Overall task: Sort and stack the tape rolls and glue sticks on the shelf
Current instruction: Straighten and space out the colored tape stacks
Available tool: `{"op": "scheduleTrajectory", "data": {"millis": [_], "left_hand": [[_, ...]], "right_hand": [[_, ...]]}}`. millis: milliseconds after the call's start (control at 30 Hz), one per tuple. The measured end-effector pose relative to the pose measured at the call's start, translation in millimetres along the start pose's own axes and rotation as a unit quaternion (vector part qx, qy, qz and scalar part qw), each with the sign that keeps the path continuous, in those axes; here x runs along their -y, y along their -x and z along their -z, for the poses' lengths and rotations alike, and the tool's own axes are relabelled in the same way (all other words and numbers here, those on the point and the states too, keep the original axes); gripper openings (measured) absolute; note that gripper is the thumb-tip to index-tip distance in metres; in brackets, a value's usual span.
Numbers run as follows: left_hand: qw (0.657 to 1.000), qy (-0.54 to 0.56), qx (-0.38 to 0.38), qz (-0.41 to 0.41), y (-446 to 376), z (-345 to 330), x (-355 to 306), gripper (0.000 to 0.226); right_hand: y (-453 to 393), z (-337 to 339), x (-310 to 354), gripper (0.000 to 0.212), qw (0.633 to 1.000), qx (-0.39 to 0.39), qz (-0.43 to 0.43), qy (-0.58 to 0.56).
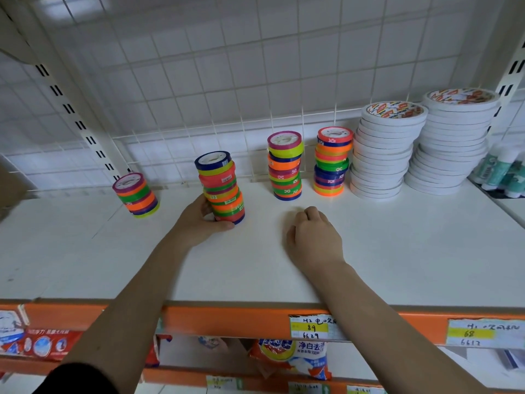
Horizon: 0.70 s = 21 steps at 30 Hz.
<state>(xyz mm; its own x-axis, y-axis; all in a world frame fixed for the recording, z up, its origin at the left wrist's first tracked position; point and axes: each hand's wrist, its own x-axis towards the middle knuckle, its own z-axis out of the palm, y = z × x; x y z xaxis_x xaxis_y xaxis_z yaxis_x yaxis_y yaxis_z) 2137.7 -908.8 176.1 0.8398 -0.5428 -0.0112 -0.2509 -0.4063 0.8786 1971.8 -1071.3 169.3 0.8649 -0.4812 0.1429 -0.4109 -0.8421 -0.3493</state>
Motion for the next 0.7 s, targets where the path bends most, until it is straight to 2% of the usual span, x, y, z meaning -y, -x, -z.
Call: {"op": "scheduleTrajectory", "data": {"millis": [133, 200, 267, 433, 500, 700], "left_hand": [[0.995, -0.037, -0.088, -0.015, 8, -3, 4, 0.066], [0.993, -0.041, -0.109, -0.02, 11, -6, 3, 0.063], [0.994, -0.047, -0.089, -0.03, 11, -4, 3, 0.06], [0.998, -0.061, 0.019, -0.015, 5, 9, 0, 0.043], [0.998, -0.064, 0.017, -0.012, 5, 11, 2, 0.041], [0.993, -0.103, -0.055, -0.031, 8, 9, 12, 0.049]], "right_hand": [[1, -1, 0, 0.036, 1.0, 0.001, -0.001, 0.001], [1, 0, 0, 0.036, 1.0, 0.0, -0.002, -0.001], [1, 0, 0, 0.036, 1.0, -0.001, -0.001, -0.002], [1, 0, 0, 0.036, 1.0, 0.002, -0.003, -0.005], [1, 0, 0, 0.036, 1.0, 0.001, -0.004, -0.005], [1, 1, 0, 0.037, 1.0, 0.002, -0.006, -0.007]]}}
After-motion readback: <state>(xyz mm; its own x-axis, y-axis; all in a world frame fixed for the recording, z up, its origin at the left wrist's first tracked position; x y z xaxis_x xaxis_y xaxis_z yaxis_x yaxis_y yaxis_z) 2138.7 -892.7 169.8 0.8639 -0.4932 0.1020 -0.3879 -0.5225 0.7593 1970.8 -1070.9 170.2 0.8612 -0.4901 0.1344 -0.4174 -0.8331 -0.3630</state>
